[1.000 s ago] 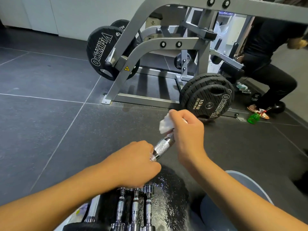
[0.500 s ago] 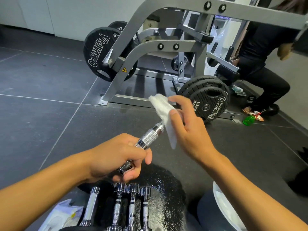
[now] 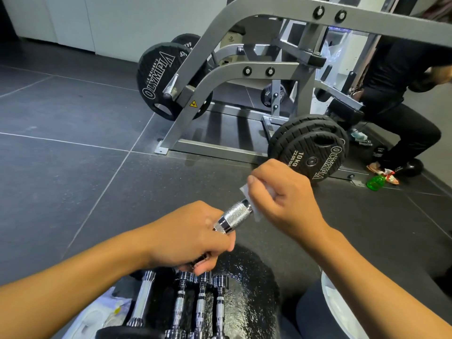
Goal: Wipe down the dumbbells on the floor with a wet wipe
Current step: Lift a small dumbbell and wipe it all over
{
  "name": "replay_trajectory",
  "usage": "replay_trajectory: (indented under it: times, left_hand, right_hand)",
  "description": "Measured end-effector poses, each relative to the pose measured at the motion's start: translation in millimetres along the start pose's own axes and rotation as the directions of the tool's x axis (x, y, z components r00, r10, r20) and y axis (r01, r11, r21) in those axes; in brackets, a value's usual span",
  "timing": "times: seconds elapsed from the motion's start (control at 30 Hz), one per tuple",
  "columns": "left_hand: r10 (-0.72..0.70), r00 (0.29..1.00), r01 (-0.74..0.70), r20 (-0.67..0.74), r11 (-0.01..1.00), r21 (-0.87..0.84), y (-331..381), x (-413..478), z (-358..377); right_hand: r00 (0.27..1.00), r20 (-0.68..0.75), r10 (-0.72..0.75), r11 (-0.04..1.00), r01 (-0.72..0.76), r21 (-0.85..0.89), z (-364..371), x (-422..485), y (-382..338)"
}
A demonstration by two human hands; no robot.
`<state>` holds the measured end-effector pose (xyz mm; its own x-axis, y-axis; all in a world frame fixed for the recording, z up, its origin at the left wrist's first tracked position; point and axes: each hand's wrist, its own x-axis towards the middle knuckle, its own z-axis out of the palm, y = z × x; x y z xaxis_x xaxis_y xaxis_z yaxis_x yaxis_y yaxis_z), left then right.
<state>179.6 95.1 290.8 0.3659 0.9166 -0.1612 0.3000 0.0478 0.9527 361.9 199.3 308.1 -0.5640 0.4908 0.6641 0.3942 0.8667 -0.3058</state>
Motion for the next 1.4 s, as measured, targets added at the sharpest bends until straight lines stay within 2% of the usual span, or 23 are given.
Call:
replay_trajectory:
  times: [0.07,0.13,0.2,0.23,0.27,0.3,0.33,0.37,0.43,0.47,0.53,0.6,0.67,0.8,0.9,0.97,1.03,1.13,1.2,1.3,1.4]
  left_hand:
    - [0.038,0.997,-0.026,-0.062,0.983,0.181,-2.3,0.5,3.4]
    - [0.081,0.976,0.021,-0.203,0.891,0.454,-7.3,1.9,6.0]
    - [0.126,0.939,0.16,-0.318,0.661,0.734,-12.4,4.3,5.6]
    - [0.154,0.929,0.211,-0.337,0.529,0.822,-14.4,5.6,5.0]
    - [0.177,0.924,0.228,-0.339,0.456,0.86,-16.2,7.5,5.2]
    - [0.181,0.926,0.225,-0.333,0.444,0.867,-17.9,9.4,5.4]
    - [0.164,0.932,0.209,-0.323,0.486,0.848,-19.6,10.8,4.8]
    - [0.124,0.942,0.181,-0.311,0.592,0.786,-21.7,11.7,4.5]
    - [0.005,0.968,0.133,-0.25,0.836,0.533,-22.1,11.5,4.4]
    - [-0.044,0.978,0.121,-0.205,0.915,0.384,-21.8,12.3,4.4]
    - [-0.098,0.985,0.115,-0.141,0.986,0.119,-20.5,13.8,5.0]
    - [-0.112,0.99,0.105,-0.085,0.991,-0.082,-17.4,13.6,8.0]
    - [-0.082,0.997,0.077,-0.008,0.962,-0.263,-13.0,13.3,12.4]
    - [0.001,0.996,0.047,0.086,0.835,-0.548,-12.1,17.6,20.5]
    - [0.077,0.987,0.039,0.142,0.737,-0.674,-13.2,21.1,24.7]
    - [0.117,0.98,0.034,0.163,0.703,-0.711,-13.1,21.7,25.4]
    - [0.139,0.977,0.019,0.161,0.694,-0.72,-13.9,22.4,24.9]
    - [0.107,0.99,-0.016,0.088,0.722,-0.692,-12.1,24.4,25.9]
    - [0.051,0.998,-0.026,0.02,0.76,-0.649,-7.2,25.0,27.2]
    - [-0.051,0.989,-0.009,-0.137,0.913,-0.408,-0.9,25.4,28.3]
    - [-0.031,0.955,0.005,-0.296,0.996,-0.087,-3.2,26.9,29.7]
  right_hand:
    - [0.98,-0.001,0.197,0.98,-0.197,0.013,2.4,3.4,-5.0]
    - [0.902,0.103,0.418,0.907,-0.421,0.009,5.0,7.4,-9.2]
    - [0.755,0.243,0.609,0.777,-0.63,0.008,3.6,11.1,-10.0]
    - [0.654,0.32,0.685,0.681,-0.731,0.034,2.4,10.8,-10.5]
    - [0.545,0.397,0.738,0.566,-0.821,0.076,2.1,8.7,-10.6]
    - [0.45,0.464,0.763,0.44,-0.887,0.137,2.7,5.2,-10.6]
    - [0.391,0.514,0.764,0.316,-0.921,0.229,5.1,1.8,-10.8]
    - [0.376,0.543,0.751,0.212,-0.916,0.341,9.2,-1.9,-10.3]
    - [0.423,0.533,0.733,0.096,-0.84,0.534,18.9,-6.0,-8.7]
    - [0.449,0.51,0.734,0.069,-0.796,0.602,23.8,-6.1,-8.4]
    - [0.47,0.46,0.753,0.024,-0.718,0.695,29.5,-2.6,-9.5]
    - [0.47,0.447,0.761,-0.044,-0.65,0.759,31.4,3.2,-11.2]
    - [0.494,0.492,0.717,-0.161,-0.568,0.807,29.4,8.3,-14.4]
    - [0.585,0.506,0.633,-0.342,-0.376,0.861,23.4,16.1,-23.4]
    - [0.577,0.524,0.626,-0.399,-0.341,0.851,23.0,17.3,-27.1]
    - [0.563,0.552,0.615,-0.427,-0.351,0.833,21.5,14.5,-24.0]
    - [0.586,0.553,0.592,-0.391,-0.391,0.833,20.5,10.8,-21.0]
    - [0.625,0.57,0.534,-0.316,-0.477,0.82,16.8,8.7,-26.5]
    - [0.606,0.585,0.539,-0.304,-0.508,0.806,21.1,5.2,-24.4]
    - [0.553,0.579,0.599,-0.29,-0.524,0.801,34.0,0.4,-17.5]
    - [0.552,0.512,0.658,-0.244,-0.487,0.839,40.6,-2.1,-16.2]
